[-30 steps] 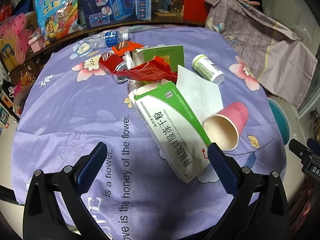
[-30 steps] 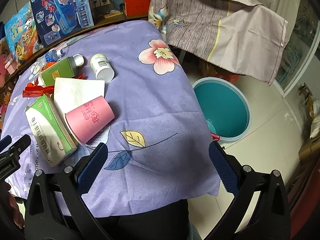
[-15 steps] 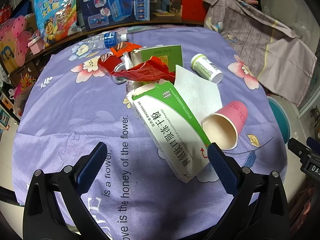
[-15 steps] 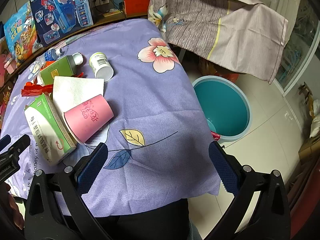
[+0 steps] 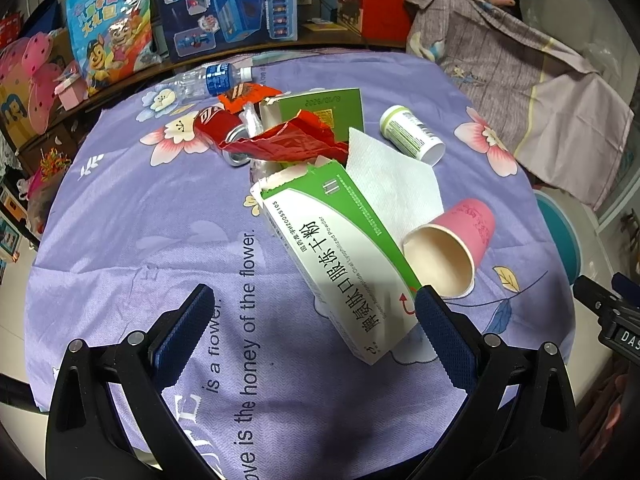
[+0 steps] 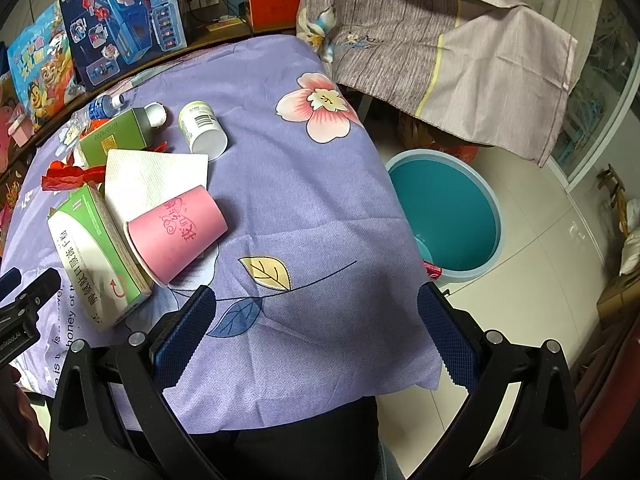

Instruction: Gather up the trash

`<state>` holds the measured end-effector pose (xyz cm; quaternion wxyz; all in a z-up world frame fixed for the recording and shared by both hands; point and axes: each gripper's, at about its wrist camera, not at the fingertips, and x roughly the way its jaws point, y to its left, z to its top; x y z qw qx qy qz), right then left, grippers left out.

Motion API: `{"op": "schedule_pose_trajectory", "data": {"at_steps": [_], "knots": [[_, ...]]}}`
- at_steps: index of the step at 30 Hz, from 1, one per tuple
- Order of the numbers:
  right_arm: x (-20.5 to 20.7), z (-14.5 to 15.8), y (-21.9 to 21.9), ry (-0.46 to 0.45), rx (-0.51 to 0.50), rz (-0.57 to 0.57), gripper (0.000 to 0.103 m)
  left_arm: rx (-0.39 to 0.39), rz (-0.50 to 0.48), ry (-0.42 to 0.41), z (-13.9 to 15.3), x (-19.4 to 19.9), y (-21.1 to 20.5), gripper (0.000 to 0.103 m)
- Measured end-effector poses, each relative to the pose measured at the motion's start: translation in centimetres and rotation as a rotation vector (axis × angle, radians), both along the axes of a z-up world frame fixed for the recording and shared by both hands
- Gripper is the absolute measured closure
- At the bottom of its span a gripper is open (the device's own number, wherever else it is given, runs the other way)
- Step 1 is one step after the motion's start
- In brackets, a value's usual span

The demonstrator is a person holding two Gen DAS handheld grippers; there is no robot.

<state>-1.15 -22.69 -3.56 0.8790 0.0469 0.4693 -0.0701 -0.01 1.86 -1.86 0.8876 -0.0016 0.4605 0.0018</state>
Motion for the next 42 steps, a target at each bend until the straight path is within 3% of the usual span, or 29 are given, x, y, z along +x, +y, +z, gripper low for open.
{"op": "schedule_pose_trajectory", "data": {"at_steps": [12, 21, 33, 42], "knots": [[0.1, -0.4, 0.0, 0.014, 0.009, -0.002, 0.006, 0.002, -0.01, 0.015, -0.5, 0.0, -0.4, 0.003], [0.7, -1.8, -1.1, 0.049, 0.041, -0.023, 0.006, -0.082, 0.023, 0.115, -2.2, 1.7, 0.3, 0.003], [1.3, -4.4, -4.4, 0.096, 0.131, -0.075, 0.006, 0.001, 0.028, 0.147, -3.5, 5.1, -4.0, 0.003], [2.1, -6.0, -4.5, 0.14, 0.145, -0.081, 0.006, 0.042, 0.041, 0.201, -6.1, 6.6, -4.4, 0.003]]}}
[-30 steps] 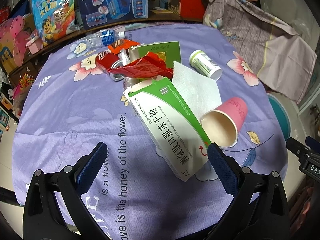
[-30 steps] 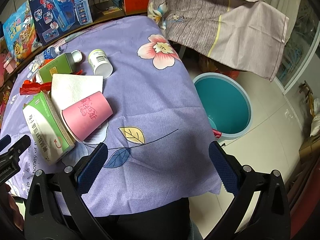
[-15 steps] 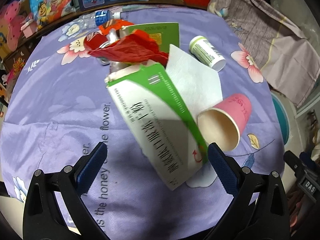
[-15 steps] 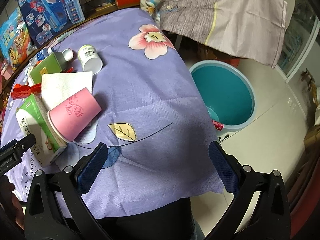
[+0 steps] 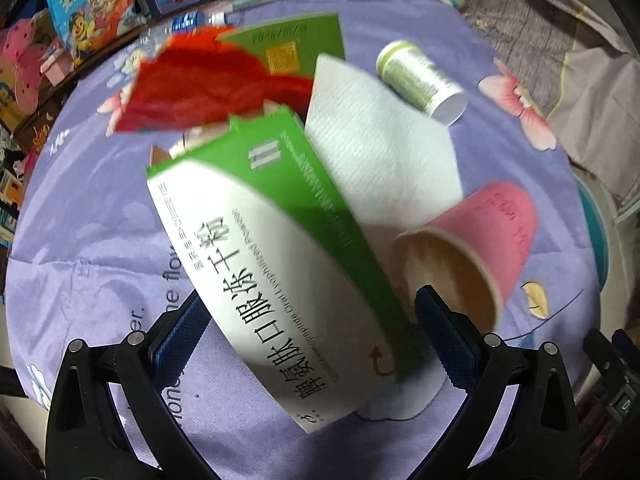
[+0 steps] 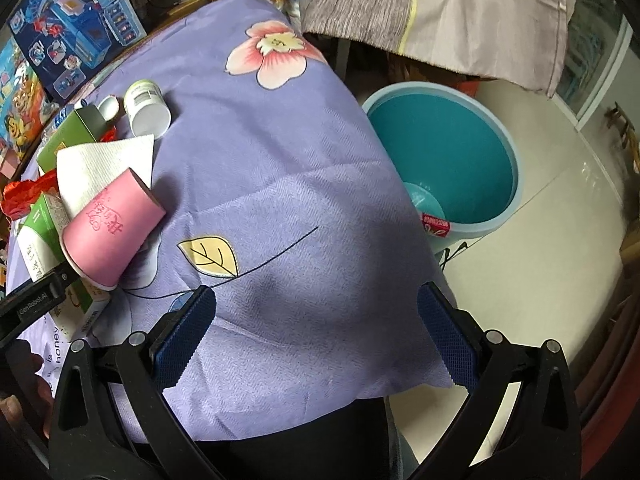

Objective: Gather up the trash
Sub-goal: 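Grasp the pink paper cup with the right tool while the left tool grasps the green-white medicine box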

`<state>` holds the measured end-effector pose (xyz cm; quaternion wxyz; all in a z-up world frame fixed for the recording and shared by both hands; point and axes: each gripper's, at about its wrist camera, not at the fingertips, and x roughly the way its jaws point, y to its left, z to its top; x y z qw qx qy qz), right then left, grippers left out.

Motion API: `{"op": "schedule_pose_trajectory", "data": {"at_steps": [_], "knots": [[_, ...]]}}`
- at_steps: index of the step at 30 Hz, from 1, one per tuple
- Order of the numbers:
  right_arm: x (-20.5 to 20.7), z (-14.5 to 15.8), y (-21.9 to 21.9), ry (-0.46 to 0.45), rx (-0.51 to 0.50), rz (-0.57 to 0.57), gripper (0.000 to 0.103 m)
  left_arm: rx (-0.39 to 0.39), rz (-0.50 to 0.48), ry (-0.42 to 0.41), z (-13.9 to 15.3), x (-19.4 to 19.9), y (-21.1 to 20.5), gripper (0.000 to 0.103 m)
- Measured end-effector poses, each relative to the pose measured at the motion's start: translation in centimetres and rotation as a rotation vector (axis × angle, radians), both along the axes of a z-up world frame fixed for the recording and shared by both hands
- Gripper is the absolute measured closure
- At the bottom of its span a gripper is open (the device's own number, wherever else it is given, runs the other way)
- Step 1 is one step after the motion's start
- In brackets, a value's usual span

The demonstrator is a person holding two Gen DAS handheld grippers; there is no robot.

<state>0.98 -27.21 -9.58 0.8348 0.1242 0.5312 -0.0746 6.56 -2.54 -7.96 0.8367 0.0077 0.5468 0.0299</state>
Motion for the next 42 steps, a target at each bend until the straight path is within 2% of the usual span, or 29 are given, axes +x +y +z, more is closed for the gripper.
{"op": "schedule_pose_trajectory", "data": {"at_steps": [9, 13, 17, 21, 25, 27, 30, 35, 36, 37, 38, 40, 42], "knots": [[2.7, 1.1, 3.7, 0.03, 0.024, 0.098, 0.006, -0.039, -0.007, 0.004, 0.0, -1.5, 4.1, 0.003], [4.8, 2.0, 5.1, 0.056, 0.103, 0.105, 0.006, -0.058, 0.004, 0.0, 0.1, -2.0, 5.9, 0.003], [6.9, 2.9, 6.3, 0.064, 0.205, 0.066, 0.006, -0.071, 0.009, -0.025, 0.6, -2.7, 7.6, 0.003], [8.3, 2.3, 7.7, 0.107, 0.283, 0.028, 0.006, -0.103, 0.013, -0.037, 0.9, -3.5, 9.3, 0.003], [8.9, 0.4, 9.4, 0.177, 0.342, 0.012, 0.006, -0.14, 0.009, -0.03, 0.7, -3.8, 10.5, 0.003], [9.2, 0.2, 10.1, 0.167, 0.358, 0.012, 0.006, -0.148, 0.005, -0.027, 0.5, -3.8, 10.9, 0.003], [9.4, 0.6, 11.6, 0.135, 0.317, 0.058, 0.006, -0.174, 0.003, -0.026, 0.2, -3.8, 11.5, 0.003], [9.7, 0.2, 14.1, 0.148, 0.356, 0.138, 0.015, -0.195, 0.002, -0.027, 0.0, -4.0, 12.3, 0.003], [9.9, 0.3, 14.9, 0.143, 0.344, 0.164, 0.021, -0.197, 0.001, -0.032, 0.1, -4.0, 12.4, 0.003], [10.1, 0.5, 15.7, 0.131, 0.337, 0.192, 0.026, -0.197, -0.001, -0.037, 0.1, -4.1, 12.4, 0.007], [10.2, 0.8, 16.3, 0.118, 0.331, 0.215, 0.04, -0.209, -0.01, -0.048, 0.2, -4.1, 12.3, 0.018], [10.1, 1.6, 17.0, 0.092, 0.272, 0.241, 0.04, -0.234, -0.021, -0.06, 0.5, -4.2, 12.3, 0.025], [9.8, 1.8, 16.9, 0.081, 0.257, 0.252, 0.041, -0.224, -0.026, -0.097, 1.2, -4.5, 12.4, 0.038]]}}
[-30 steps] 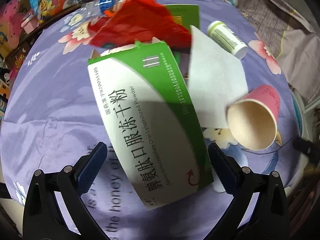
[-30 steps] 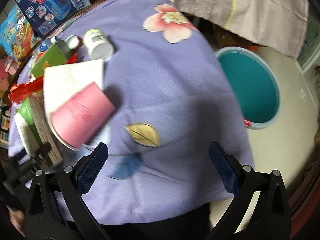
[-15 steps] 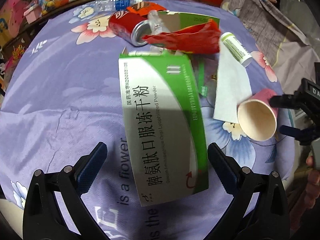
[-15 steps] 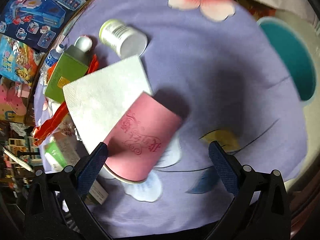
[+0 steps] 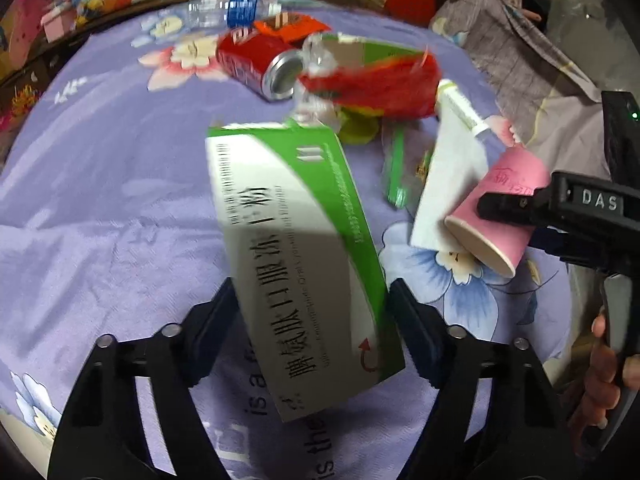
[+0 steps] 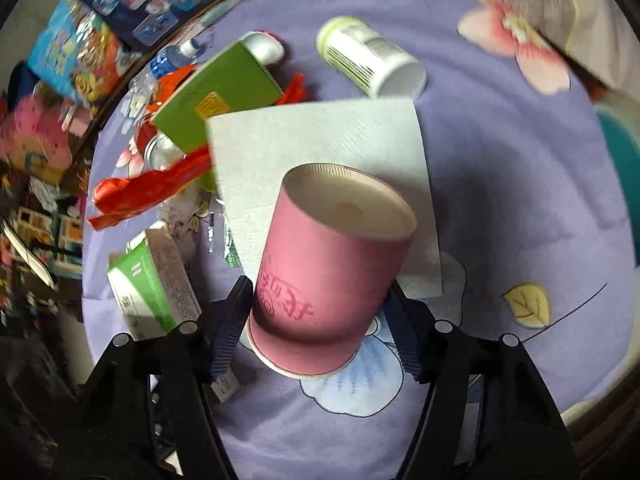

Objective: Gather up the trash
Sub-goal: 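Grasp the pink paper cup with the right tool while the left tool grasps the green-white medicine box, then lift the pink cup and medicine box and carry both toward the teal bin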

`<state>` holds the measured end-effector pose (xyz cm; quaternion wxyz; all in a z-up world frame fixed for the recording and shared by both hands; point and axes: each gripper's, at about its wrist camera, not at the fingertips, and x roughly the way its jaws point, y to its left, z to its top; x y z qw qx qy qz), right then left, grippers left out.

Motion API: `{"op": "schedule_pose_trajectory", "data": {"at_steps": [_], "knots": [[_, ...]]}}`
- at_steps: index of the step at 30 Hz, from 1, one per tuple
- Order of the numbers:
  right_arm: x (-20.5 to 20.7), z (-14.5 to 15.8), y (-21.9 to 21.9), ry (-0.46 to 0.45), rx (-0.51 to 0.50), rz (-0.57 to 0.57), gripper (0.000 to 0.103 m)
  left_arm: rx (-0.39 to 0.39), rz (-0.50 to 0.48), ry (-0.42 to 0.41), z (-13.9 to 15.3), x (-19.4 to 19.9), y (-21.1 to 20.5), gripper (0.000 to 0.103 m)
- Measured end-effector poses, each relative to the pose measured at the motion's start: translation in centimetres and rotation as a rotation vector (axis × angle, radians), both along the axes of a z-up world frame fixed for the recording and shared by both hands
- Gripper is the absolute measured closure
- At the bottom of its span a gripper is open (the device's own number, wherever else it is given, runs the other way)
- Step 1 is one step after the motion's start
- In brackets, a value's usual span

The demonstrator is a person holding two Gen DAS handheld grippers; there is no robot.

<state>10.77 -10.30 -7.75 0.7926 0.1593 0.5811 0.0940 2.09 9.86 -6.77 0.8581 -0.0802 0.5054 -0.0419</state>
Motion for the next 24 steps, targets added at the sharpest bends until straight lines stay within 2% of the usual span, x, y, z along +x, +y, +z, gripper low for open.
{"op": "schedule_pose_trajectory", "data": {"at_steps": [2, 4, 7, 8, 11, 14, 16, 20, 22, 24], "knots": [[-0.2, 0.2, -0.3, -0.008, -0.01, 0.003, 0.041, -0.002, -0.001, -0.012, 0.5, 0.0, 0.2, 0.054], [-0.3, 0.2, -1.0, -0.009, -0.018, -0.008, 0.041, -0.004, -0.01, 0.004, 0.6, 0.4, 0.3, 0.055], [-0.7, 0.0, -1.8, -0.006, -0.027, -0.016, 0.04, 0.006, -0.028, 0.035, 0.5, 0.7, 0.1, 0.047], [-0.8, -0.1, -2.0, -0.002, -0.03, -0.022, 0.04, -0.001, -0.006, 0.054, 0.5, 0.8, 0.3, 0.036], [-1.2, -0.2, -2.6, -0.01, -0.039, -0.027, 0.04, 0.003, 0.033, 0.074, 0.3, 1.1, 0.6, 0.02], [-1.6, -0.3, -2.9, -0.017, -0.036, -0.024, 0.04, 0.026, 0.046, 0.087, 0.3, 1.3, 0.2, 0.017], [-1.6, -0.4, -3.2, -0.016, -0.036, -0.021, 0.04, 0.084, 0.038, 0.081, 0.4, 1.4, -0.8, 0.01], [-1.7, -0.4, -3.6, -0.027, -0.046, -0.009, 0.04, 0.182, 0.01, 0.086, -0.1, 2.1, -2.4, 0.008], [-1.7, -0.4, -3.9, -0.029, -0.045, -0.004, 0.039, 0.168, 0.005, 0.093, -0.6, 2.6, -2.6, 0.008], [-1.7, -0.6, -4.2, -0.028, -0.037, -0.001, 0.039, 0.15, -0.001, 0.087, -0.8, 2.9, -2.7, 0.02]]}}
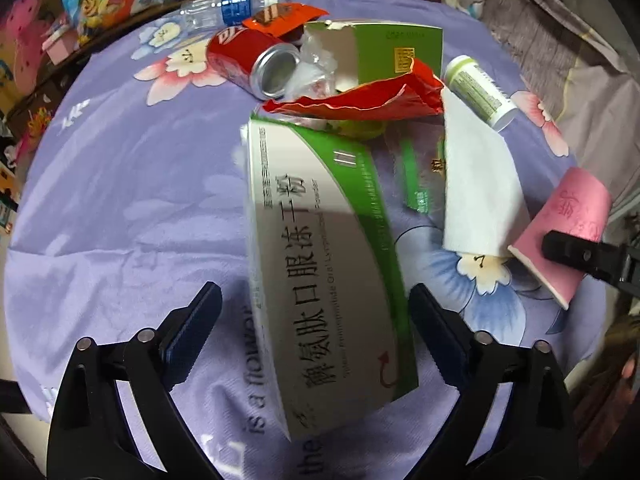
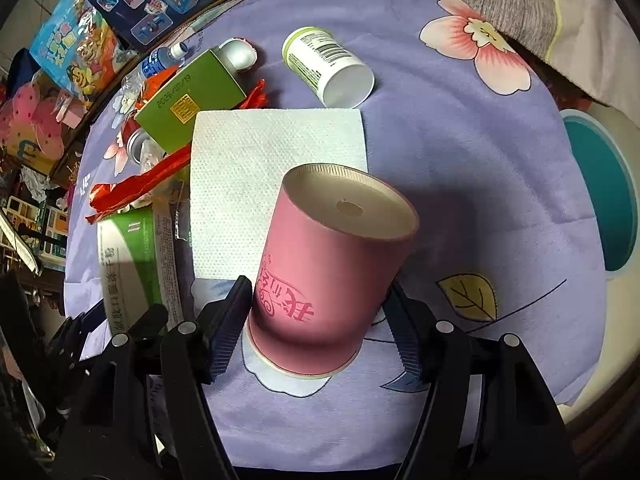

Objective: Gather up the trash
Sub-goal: 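Lift the pink cup and medicine box and carry both toward the teal bin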

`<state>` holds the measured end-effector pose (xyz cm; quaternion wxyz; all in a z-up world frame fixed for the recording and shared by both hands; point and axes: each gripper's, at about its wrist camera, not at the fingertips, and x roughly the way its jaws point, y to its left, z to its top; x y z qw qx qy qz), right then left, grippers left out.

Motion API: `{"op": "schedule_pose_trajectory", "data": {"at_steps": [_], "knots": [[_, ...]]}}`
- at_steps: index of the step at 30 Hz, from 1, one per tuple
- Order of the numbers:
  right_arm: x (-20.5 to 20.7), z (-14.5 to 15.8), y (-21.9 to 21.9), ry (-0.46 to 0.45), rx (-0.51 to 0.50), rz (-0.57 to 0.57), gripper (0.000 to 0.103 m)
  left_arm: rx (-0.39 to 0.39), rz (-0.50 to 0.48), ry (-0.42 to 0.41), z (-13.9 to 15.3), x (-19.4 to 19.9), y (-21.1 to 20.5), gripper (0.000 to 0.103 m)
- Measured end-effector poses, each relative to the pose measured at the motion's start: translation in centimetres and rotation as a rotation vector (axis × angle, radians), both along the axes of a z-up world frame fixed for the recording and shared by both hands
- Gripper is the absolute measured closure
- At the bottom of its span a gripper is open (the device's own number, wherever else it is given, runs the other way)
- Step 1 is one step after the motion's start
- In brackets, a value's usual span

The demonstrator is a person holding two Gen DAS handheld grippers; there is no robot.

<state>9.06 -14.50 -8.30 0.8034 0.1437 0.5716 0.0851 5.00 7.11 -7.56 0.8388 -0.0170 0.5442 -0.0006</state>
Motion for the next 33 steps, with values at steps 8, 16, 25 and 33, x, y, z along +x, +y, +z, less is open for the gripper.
{"op": "schedule_pose_trajectory", "data": {"at_steps": [8, 16, 25, 33], "knots": [[0.0, 0.0, -1.3, -0.014, 0.048, 0.005, 0.039, -0.034, -0.043, -0.009, 1.8, -0.3, 0.1, 0.051], [-0.4, -0.2, -1.7, -0.018, 0.058, 0.01, 0.039, -0.083, -0.042, 0.06, 0.5, 0.6, -0.7, 0.041], [-0.6, -0.5, -4.0, -0.031, 0.079, -0.025, 0.039, -0.084, -0.189, 0.014, 1.9, -0.2, -4.5, 0.067], [-1.1, 0.6, -4.9, -0.081, 0.113, -0.016, 0.041, -0.06, -0.188, 0.013, 2.1, -0.2, -5.3, 0.07]]}}
